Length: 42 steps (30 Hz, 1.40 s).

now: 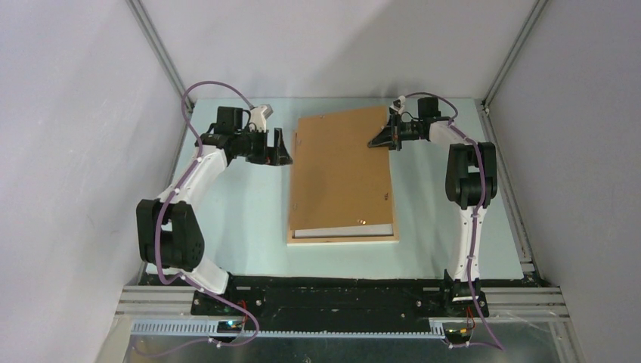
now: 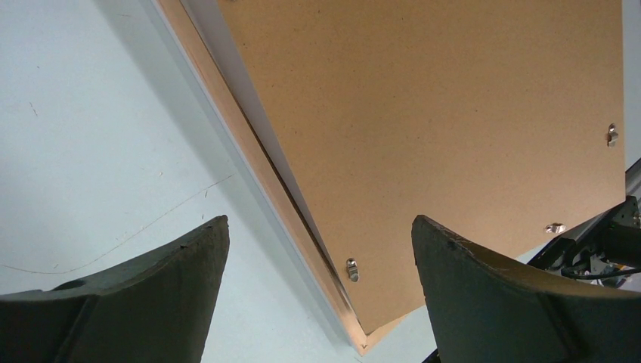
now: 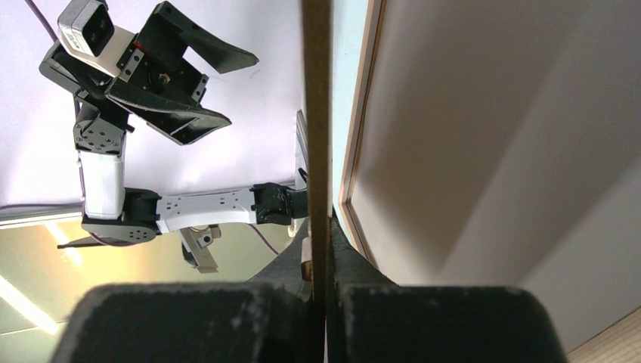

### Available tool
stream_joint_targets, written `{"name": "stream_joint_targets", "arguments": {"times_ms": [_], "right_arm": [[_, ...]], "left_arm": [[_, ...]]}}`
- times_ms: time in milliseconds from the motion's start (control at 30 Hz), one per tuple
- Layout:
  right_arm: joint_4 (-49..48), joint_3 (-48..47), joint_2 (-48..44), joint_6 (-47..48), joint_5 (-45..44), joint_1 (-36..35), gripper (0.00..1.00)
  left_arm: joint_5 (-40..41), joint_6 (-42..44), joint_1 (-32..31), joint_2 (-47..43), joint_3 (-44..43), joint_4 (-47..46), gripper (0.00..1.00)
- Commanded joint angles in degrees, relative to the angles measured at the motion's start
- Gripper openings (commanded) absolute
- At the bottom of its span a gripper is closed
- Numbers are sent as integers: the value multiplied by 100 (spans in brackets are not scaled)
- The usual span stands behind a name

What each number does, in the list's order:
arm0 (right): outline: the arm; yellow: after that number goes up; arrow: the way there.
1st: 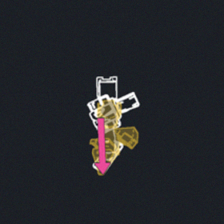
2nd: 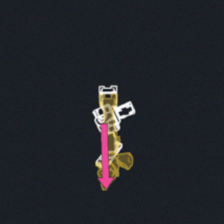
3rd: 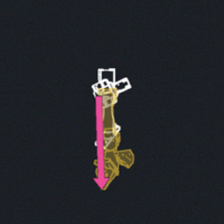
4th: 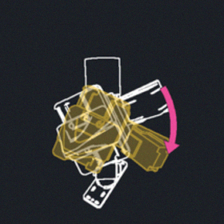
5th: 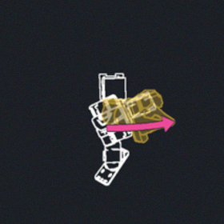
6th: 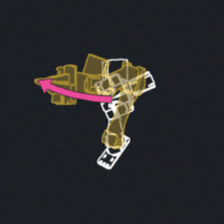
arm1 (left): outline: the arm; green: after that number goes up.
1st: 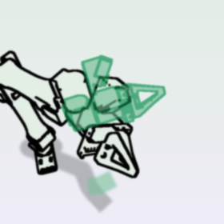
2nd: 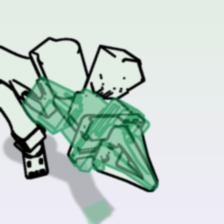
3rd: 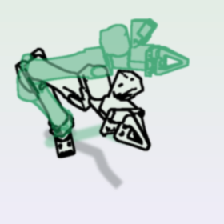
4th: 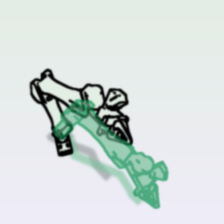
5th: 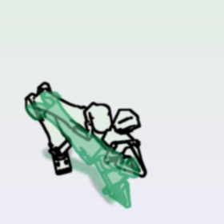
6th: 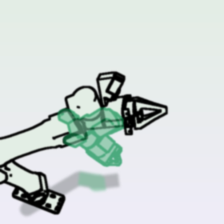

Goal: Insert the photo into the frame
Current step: Place the photo frame item in the photo frame.

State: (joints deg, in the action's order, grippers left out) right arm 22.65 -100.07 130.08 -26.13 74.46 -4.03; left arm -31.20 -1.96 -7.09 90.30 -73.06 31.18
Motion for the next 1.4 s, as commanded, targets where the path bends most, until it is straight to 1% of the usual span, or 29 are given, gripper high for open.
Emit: {"name": "stream_joint_targets", "arguments": {"times_ms": [0,233,1367], "right_arm": [[44,-199,33,-96,582,-18,0],[831,-614,276,463,543,-11,0],[969,-594,375,630,518,-122,0]], "left_arm": [[-15,55,47,-219,-16,-69,94],[-19,54,48,-228,-8,-68,95],[-1,66,54,-293,55,-68,95]]}}
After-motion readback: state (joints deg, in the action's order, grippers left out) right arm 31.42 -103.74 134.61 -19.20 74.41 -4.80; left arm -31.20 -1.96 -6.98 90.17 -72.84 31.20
